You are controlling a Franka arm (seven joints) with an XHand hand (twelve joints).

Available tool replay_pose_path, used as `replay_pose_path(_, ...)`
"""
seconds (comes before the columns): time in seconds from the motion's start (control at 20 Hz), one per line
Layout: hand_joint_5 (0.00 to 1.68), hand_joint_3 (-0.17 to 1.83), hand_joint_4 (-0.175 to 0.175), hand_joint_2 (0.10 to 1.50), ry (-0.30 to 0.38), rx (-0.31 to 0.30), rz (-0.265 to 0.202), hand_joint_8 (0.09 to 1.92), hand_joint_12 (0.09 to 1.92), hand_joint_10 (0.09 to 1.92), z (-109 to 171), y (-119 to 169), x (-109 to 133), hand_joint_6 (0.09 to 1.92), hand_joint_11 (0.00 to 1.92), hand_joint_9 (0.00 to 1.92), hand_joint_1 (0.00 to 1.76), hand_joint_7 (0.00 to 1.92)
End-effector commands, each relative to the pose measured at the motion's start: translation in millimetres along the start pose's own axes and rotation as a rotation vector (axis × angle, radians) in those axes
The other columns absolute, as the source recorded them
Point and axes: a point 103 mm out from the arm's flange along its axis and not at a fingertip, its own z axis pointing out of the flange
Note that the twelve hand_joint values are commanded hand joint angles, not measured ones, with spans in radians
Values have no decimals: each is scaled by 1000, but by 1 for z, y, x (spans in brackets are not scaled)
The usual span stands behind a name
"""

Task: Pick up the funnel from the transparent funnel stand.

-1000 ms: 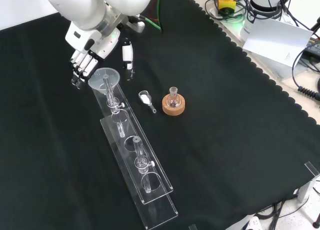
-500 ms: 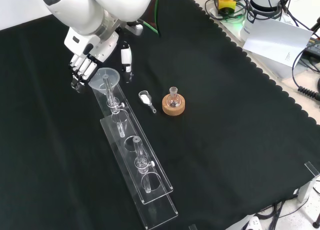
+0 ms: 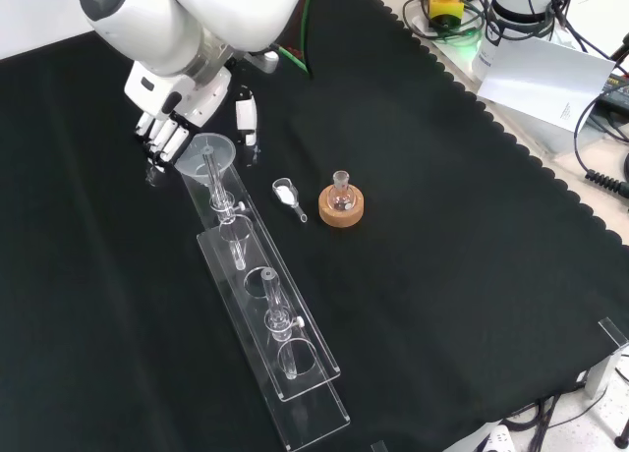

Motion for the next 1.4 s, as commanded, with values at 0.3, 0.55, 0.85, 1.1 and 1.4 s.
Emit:
replay_pose_path(0.3,175,-170,-63,914,-26,-38,17,708,1437,712,-1,1,-2,87,128,430,633,102)
replay_pose_path(0.55,503,-175,-49,969,-55,-73,28,720,1383,621,-9,-2,0,124,202,627,693,345)
replay_pose_path(0.85,458,-175,-45,986,-79,-130,41,736,1366,587,-18,-8,2,532,236,708,723,427)
replay_pose_path(1.1,429,-175,-45,988,-120,-159,56,748,1361,594,-33,-21,1,634,252,717,735,433)
replay_pose_path(1.4,417,-175,-43,987,-149,-187,82,755,1355,600,-51,-50,-1,677,262,718,743,434)
